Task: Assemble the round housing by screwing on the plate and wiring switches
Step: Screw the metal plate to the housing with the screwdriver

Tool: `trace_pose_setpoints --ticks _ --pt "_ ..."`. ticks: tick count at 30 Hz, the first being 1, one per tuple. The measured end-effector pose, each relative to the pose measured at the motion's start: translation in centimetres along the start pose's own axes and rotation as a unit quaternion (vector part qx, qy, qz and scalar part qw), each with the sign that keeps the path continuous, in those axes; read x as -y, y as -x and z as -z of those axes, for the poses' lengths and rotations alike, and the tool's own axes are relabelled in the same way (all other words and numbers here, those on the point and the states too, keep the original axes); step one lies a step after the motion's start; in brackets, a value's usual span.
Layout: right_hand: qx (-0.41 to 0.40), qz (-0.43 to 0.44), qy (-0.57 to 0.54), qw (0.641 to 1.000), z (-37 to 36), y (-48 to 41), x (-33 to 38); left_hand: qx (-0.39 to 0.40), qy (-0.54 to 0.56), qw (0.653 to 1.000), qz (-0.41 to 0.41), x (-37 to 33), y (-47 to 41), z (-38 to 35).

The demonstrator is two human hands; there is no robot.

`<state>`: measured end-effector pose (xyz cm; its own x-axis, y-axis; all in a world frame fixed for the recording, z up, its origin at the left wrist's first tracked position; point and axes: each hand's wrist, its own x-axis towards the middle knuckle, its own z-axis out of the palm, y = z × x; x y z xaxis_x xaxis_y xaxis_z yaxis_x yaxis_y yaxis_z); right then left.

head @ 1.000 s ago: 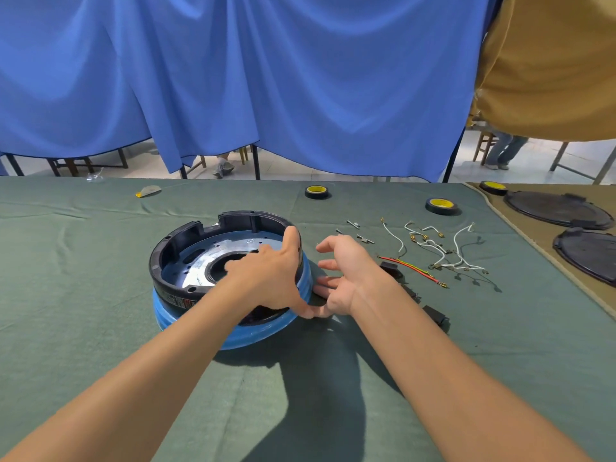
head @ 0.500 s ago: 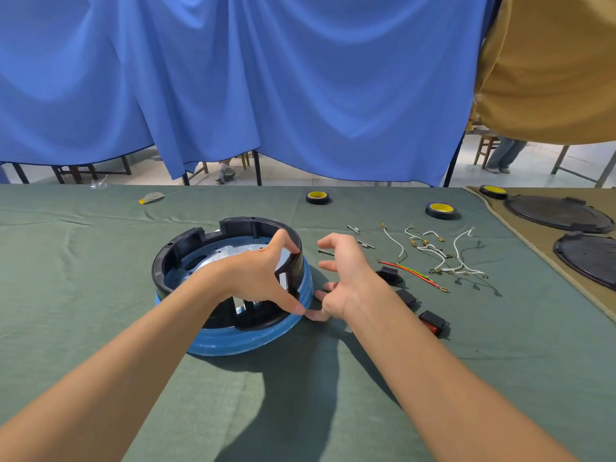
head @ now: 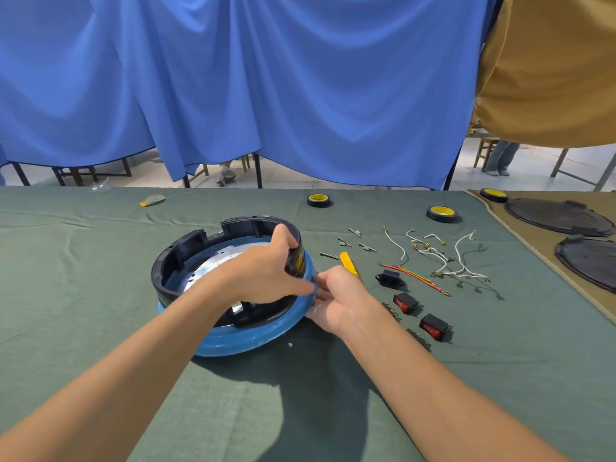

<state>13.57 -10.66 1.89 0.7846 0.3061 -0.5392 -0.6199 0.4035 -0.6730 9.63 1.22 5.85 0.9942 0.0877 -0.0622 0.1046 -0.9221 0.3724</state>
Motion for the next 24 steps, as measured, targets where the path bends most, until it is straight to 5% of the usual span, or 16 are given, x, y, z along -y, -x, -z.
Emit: trace_pose_setpoints --ticks 6,24 --pt "0.006 -0.008 -0.002 1.000 0.0 -0.1 -0.4 -0.229 -0.008 0.972 0.057 -1.5 -0.3 -1.8" --pt "0.042 -0.020 -0.039 0.998 0.0 -0.7 -0.4 -0.254 0.071 0.963 0.050 -1.0 -0.5 -1.4"
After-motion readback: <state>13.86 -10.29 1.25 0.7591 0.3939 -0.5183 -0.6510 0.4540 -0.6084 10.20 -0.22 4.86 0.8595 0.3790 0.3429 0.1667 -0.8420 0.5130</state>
